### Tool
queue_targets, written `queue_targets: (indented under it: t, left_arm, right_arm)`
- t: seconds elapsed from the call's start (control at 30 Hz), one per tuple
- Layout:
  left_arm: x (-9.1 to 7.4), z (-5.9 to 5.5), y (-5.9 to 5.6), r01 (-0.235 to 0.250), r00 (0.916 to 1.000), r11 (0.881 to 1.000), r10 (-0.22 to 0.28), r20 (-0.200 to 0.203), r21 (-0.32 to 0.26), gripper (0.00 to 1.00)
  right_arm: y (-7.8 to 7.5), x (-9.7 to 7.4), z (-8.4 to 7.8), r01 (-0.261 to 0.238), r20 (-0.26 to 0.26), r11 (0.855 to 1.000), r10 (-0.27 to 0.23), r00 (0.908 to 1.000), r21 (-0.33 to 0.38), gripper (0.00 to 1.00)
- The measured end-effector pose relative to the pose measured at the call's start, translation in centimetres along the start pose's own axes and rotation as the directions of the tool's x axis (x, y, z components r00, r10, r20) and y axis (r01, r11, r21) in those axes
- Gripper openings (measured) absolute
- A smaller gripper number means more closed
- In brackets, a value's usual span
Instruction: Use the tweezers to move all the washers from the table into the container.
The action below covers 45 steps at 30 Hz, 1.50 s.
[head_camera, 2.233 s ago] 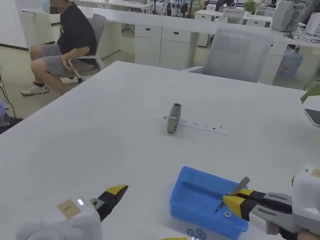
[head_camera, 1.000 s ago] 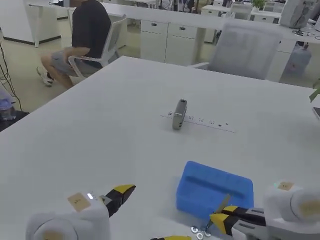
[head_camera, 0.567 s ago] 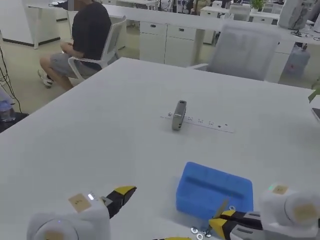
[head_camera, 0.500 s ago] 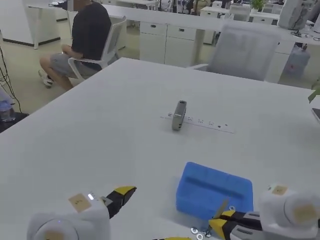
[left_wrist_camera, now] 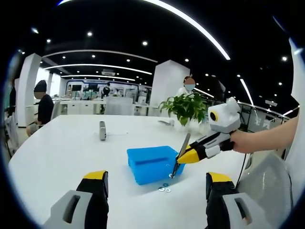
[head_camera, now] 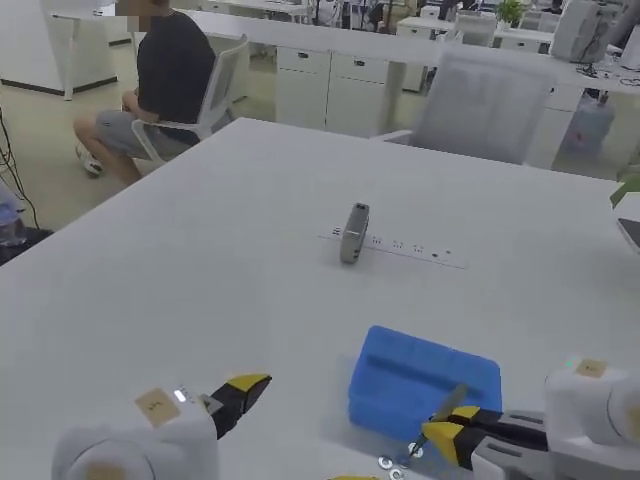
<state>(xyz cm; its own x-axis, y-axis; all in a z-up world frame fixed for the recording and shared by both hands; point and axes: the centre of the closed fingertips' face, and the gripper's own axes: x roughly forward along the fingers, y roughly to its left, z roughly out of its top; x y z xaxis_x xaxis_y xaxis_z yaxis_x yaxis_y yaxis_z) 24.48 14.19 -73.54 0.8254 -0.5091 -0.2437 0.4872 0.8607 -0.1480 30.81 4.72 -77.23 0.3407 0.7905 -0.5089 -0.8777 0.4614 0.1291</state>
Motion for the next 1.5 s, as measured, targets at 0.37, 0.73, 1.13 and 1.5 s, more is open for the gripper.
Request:
queue_targets:
  t: [0.37,0.73,1.13,1.5]
  left_arm:
    - [-0.1,0.1,-0.1,0.004,1.0,1.0,-0.004,0.004,-0.003,0.85]
    - [0.0,0.0,-0.1,0.006,1.0,1.0,-0.006,-0.002,0.004,0.85]
    - [0.0,-0.2,0.0,0.001,1.0,1.0,-0.001,-0.009,0.006,0.84]
    - [0.0,-0.3,0.0,0.0,0.9999,1.0,0.0,-0.015,0.003,0.84]
  right_arm:
    - [-1.6,-1.6,3.3,0.023,0.073,1.0,-0.023,0.9971,0.001,0.03]
    - [-5.7,-1.1,3.7,0.093,0.064,0.993,-0.098,0.9932,0.077,0.03]
    - [-8.7,0.7,0.9,0.126,-0.016,0.977,-0.125,0.992,0.171,0.03]
    - [-9.3,2.5,-0.8,0.127,-0.084,0.979,-0.115,0.9897,0.157,0.03]
